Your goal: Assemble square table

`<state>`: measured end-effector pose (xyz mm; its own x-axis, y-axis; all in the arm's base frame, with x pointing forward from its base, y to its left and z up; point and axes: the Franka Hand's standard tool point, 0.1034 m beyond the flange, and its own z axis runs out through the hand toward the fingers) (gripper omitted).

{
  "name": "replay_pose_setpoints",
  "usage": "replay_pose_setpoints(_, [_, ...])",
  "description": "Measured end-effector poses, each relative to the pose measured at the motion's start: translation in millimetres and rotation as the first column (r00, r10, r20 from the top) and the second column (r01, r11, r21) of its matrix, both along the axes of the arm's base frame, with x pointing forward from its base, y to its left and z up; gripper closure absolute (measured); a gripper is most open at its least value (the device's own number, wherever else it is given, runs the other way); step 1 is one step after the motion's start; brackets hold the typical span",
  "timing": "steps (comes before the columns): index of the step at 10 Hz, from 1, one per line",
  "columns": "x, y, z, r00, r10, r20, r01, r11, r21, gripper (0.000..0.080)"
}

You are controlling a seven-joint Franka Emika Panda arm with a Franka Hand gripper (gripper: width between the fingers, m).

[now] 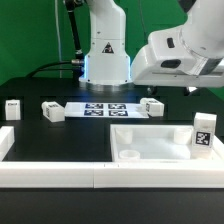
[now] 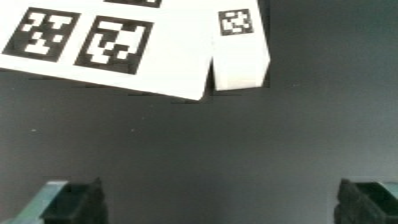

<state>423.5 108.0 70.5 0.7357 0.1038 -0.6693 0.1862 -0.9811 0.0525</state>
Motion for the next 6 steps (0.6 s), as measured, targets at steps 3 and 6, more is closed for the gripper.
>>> replay_pose_setpoints(3, [-0.1,-0.8,-0.1,1.000,-0.002,-0.001,0.002,1.000,0.000,0.0150])
replay_pose_setpoints(6, [-41.4,10.5,-21.7,0.999,-0.002,-0.048,0.002,1.000,0.001,0.0150])
